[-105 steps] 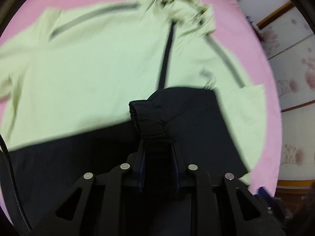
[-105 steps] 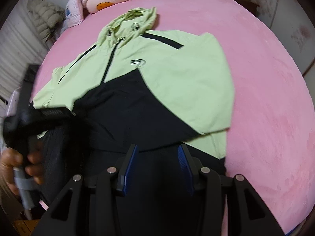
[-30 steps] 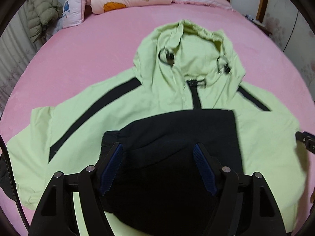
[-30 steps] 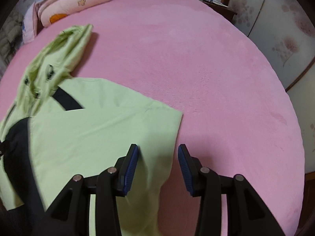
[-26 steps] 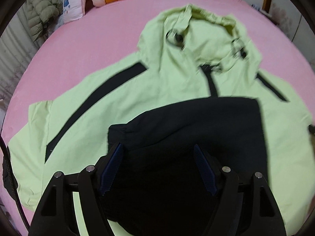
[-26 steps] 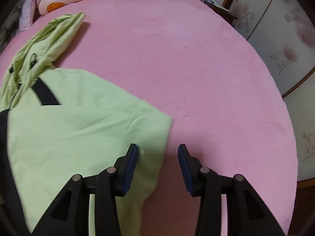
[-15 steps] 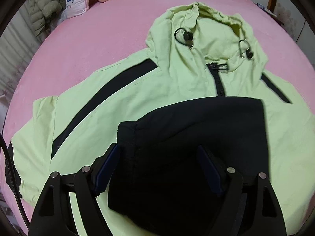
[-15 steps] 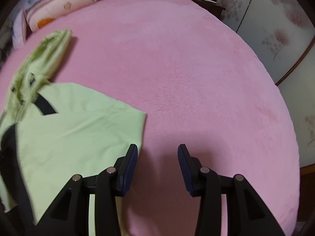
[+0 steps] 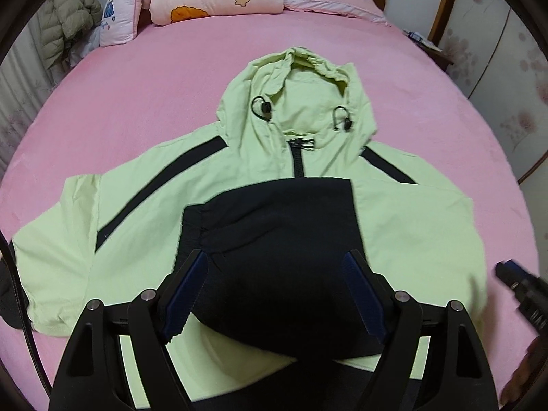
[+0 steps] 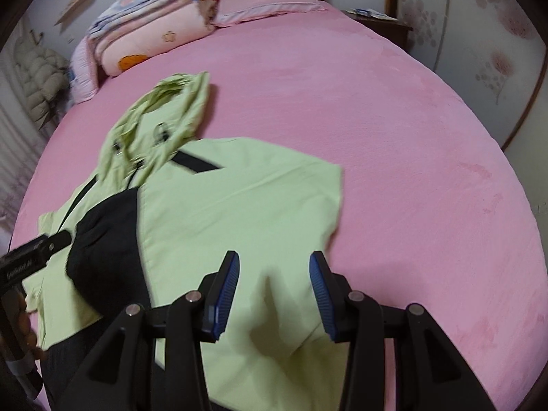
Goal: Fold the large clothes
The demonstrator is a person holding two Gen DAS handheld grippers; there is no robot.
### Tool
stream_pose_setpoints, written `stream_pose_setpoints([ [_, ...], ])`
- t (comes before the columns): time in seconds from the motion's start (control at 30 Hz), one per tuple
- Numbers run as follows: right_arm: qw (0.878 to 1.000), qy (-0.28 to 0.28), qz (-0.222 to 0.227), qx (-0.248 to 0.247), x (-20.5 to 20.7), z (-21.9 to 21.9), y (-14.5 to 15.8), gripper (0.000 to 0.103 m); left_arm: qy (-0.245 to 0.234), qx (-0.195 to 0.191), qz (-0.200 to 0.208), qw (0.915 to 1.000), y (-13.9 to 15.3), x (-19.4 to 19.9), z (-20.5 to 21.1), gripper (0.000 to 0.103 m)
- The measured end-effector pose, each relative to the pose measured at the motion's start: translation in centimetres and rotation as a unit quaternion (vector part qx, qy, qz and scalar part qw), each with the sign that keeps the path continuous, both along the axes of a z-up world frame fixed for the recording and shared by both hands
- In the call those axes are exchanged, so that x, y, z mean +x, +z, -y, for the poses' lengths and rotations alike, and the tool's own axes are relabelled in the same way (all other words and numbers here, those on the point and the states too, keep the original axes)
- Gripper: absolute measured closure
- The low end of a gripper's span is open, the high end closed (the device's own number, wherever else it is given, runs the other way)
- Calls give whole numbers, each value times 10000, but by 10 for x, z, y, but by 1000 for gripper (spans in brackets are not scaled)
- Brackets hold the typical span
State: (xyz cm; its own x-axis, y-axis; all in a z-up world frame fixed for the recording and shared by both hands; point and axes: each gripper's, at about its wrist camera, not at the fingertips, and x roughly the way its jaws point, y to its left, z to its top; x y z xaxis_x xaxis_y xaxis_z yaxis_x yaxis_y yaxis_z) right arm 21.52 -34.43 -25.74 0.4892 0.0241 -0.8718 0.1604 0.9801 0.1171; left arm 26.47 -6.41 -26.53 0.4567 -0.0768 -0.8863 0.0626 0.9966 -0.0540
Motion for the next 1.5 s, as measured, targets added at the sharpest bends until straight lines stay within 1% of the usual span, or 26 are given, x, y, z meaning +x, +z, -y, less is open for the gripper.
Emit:
stream_pose_setpoints([
  [0.07, 9999, 145, 7, -15, -7, -13, 3, 61, 16, -3, 39, 10000, 1, -9, 2, 23],
  [0.17, 9995, 329, -1, 33, -21, -32, 9, 61, -6, -179, 5, 9998, 8, -28, -2, 23],
  [0.27, 9988, 471, 55, 135, -35, -51, 23, 61, -29, -337, 134, 9993, 21, -54, -13, 23],
  [0.33, 9982, 558, 127, 155, -44, -63, 34, 61, -23, -328, 87, 9994, 29, -67, -21, 23],
  [0.53, 9953, 922, 200, 195, -67, -110, 66, 61, 186, -432, -54, 9989, 62, -108, -64, 23],
  [0.63, 9927, 1163, 260, 168, -77, -139, 84, 61, 397, -440, -168, 9981, 77, -124, -94, 23],
  [0.7, 9910, 1293, 299, 173, -81, -157, 94, 61, 528, -528, -225, 9970, 88, -134, -120, 23],
  [0.83, 9867, 1569, 335, 258, -85, -206, 111, 61, 851, -636, -61, 9943, 106, -152, -175, 23],
  [0.93, 9836, 1739, 373, 298, -83, -243, 119, 61, 1071, -614, 75, 9923, 115, -165, -220, 23],
  [0.97, 9819, 1830, 383, 302, -81, -262, 121, 61, 1140, -623, 108, 9915, 117, -169, -234, 23],
  [1.1, 9753, 2141, 480, 243, -76, -319, 128, 61, 1463, -725, 159, 9865, 114, -183, -298, 23],
  [1.17, 9711, 2314, 547, 211, -74, -350, 129, 61, 1647, -755, 120, 9834, 108, -186, -328, 23],
  [1.27, 9653, 2538, 596, 167, -71, -399, 127, 61, 1905, -926, 13, 9773, 98, -192, -372, 23],
  [1.43, 9602, 2743, 496, 160, -65, -465, 120, 61, 2328, -1178, -100, 9653, 75, -198, -444, 23],
  [1.5, 9581, 2820, 469, 172, -63, -492, 116, 61, 2538, -1325, -138, 9580, 60, -201, -473, 23],
])
